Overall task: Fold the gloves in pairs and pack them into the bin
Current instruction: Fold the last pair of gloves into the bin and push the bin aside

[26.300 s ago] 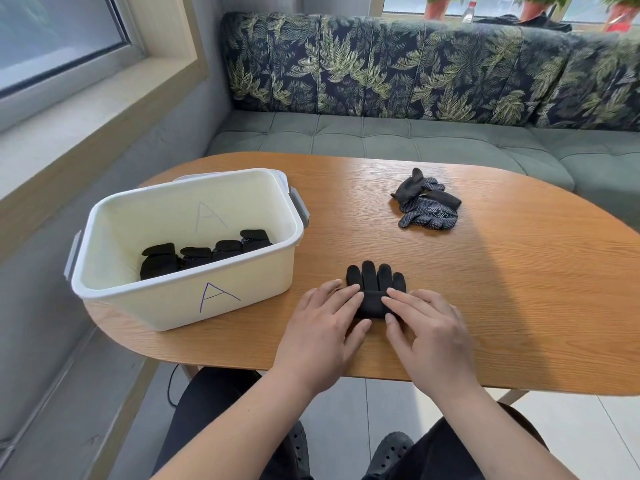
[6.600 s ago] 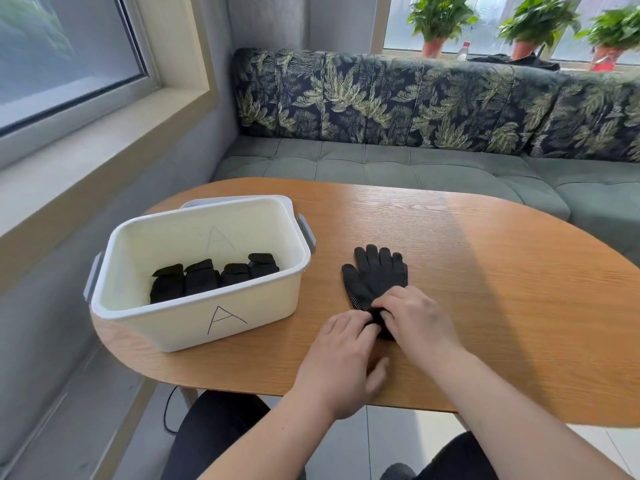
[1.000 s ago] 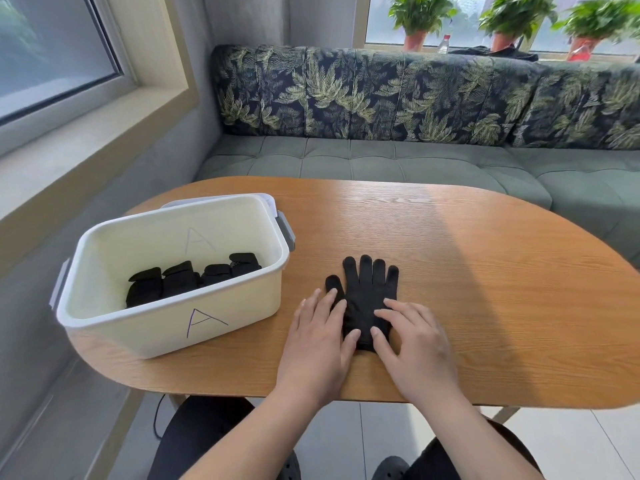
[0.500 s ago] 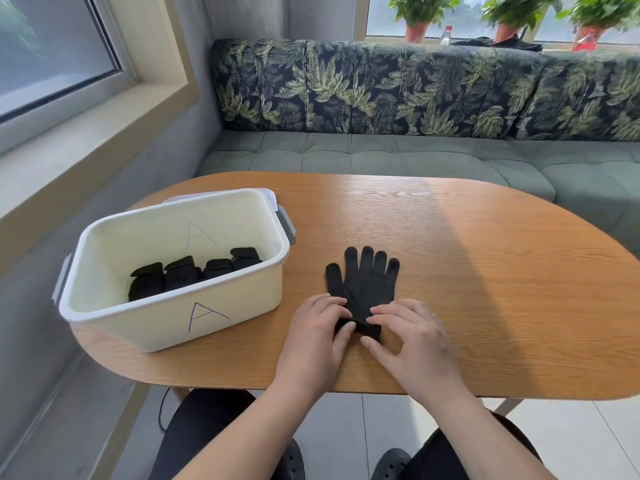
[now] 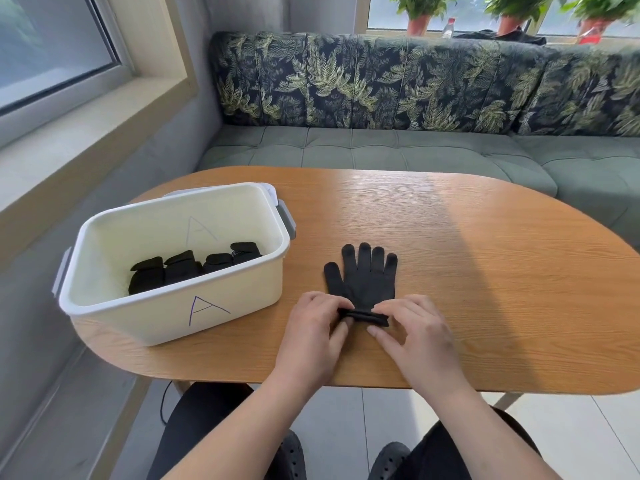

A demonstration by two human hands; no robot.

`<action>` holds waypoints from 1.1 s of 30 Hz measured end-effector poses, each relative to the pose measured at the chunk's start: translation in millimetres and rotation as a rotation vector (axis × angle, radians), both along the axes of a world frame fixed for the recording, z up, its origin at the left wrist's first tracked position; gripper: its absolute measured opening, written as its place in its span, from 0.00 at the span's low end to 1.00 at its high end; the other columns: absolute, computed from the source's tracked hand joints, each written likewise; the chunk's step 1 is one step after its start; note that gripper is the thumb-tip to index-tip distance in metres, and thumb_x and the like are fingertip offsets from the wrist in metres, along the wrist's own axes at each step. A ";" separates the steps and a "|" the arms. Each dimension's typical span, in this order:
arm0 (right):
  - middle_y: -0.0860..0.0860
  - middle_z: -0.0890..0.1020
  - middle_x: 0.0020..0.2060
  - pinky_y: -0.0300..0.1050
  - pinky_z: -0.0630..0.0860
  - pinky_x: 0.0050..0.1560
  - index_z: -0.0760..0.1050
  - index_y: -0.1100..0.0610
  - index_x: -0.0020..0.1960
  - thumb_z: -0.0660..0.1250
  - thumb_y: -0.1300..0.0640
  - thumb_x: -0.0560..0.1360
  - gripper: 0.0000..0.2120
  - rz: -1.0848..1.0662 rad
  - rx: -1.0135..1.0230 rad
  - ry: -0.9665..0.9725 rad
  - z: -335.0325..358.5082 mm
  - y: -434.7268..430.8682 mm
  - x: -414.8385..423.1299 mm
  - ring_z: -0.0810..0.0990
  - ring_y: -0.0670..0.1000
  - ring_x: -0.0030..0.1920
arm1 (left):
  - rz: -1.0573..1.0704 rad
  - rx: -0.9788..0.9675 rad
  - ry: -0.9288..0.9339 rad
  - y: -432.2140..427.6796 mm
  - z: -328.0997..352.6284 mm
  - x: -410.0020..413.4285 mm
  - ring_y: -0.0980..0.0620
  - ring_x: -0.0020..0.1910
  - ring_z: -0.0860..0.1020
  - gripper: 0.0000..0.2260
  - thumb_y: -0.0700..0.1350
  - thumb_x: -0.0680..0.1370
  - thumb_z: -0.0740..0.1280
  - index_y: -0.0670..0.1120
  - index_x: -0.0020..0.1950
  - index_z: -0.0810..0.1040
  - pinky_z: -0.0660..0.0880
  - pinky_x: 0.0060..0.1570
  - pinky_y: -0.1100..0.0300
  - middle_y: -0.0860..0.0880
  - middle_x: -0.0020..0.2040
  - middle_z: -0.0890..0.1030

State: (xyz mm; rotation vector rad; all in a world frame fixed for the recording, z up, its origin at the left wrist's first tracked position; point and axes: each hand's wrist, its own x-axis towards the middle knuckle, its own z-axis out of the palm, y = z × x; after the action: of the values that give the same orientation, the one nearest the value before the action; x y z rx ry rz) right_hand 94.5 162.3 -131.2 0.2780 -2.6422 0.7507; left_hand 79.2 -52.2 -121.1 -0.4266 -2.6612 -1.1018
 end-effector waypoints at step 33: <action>0.44 0.81 0.55 0.49 0.79 0.52 0.87 0.52 0.58 0.77 0.55 0.78 0.10 -0.116 0.057 0.124 -3.0 -2.8 1.8 0.76 0.50 0.56 | 0.006 -0.207 0.249 5.6 -16.2 3.4 0.48 0.65 0.76 0.09 0.44 0.83 0.71 0.47 0.62 0.85 0.76 0.63 0.49 0.52 0.64 0.80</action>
State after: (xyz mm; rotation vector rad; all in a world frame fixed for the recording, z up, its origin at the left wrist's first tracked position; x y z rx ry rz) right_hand 96.3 159.5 -134.1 0.1781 -2.5406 0.6019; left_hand 82.6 -46.5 -137.4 -0.5545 -2.5579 -0.7195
